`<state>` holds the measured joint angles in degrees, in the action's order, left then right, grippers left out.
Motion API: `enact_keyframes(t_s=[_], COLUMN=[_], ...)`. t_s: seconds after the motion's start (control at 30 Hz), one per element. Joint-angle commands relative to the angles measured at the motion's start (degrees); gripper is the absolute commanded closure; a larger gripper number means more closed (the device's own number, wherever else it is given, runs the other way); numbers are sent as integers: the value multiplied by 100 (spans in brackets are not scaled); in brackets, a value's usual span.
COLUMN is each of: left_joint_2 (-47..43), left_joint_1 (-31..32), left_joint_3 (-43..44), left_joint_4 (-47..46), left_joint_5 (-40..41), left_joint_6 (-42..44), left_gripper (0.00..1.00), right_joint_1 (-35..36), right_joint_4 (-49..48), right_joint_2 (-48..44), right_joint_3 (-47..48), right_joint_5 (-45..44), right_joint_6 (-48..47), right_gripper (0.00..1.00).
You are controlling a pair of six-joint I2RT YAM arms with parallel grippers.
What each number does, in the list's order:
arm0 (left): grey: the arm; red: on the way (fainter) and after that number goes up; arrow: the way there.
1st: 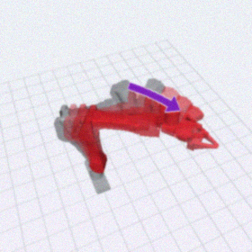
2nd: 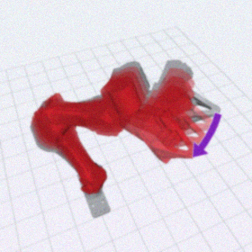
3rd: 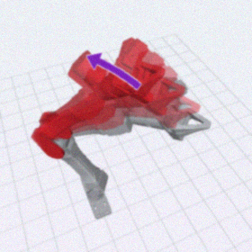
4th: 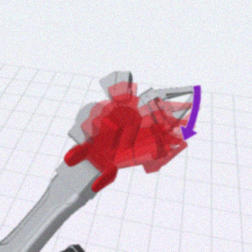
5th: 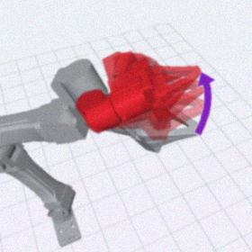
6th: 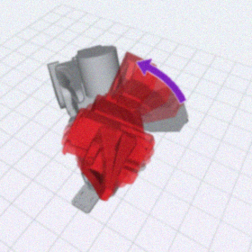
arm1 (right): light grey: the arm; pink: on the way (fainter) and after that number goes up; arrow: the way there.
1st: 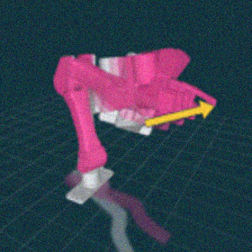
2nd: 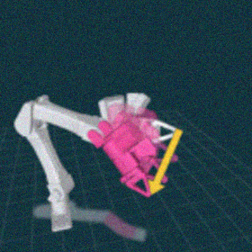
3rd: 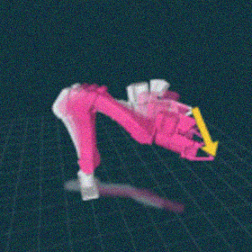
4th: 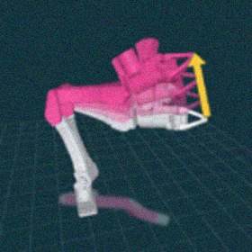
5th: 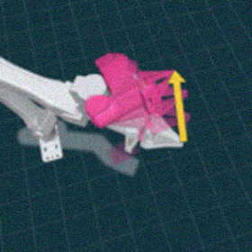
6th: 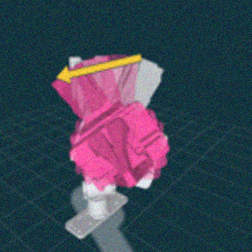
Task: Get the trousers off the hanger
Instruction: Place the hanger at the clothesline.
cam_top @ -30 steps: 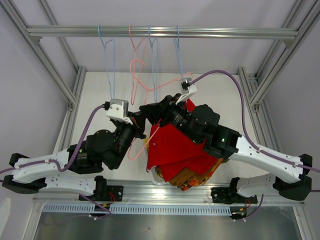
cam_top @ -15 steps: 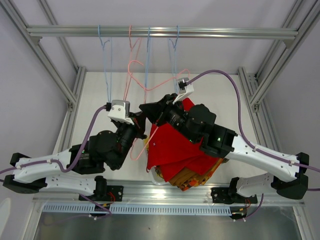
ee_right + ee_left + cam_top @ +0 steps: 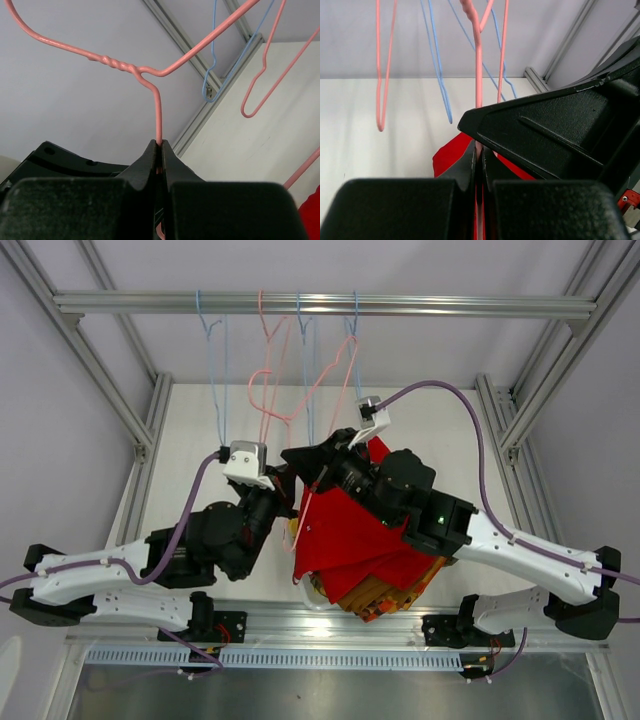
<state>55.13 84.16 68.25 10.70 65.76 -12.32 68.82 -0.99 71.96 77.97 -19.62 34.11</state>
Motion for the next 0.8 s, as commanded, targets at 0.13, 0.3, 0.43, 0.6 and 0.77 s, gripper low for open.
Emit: enact_keyframes(t_s=[0.13, 0.3, 0.43, 0.6, 0.77], left_joint_2=[-151, -477, -697, -925, -1162], left_joint_1=[39, 30, 39, 39, 30], left_joint_3=[109, 101, 101, 101, 22], left_joint_4=[98, 362, 512, 705, 749], left_joint_5=[-230, -362, -450, -467, -546], left_joint_6=[-42, -87, 45, 89, 133], left_gripper=[99, 96, 96, 89, 70], right_joint_1=[-52, -158, -395, -615, -922], right_joint_4=[55, 467, 679, 1162, 1592], right_joint_2=[-490, -789, -1228, -1589, -1817], right_joint_3=[-37, -28, -125, -142, -133], right_joint_5=[-95, 1, 195, 186, 143], right_joint_6=[61, -9, -27, -141, -281], right_gripper=[100, 100, 100, 100, 100])
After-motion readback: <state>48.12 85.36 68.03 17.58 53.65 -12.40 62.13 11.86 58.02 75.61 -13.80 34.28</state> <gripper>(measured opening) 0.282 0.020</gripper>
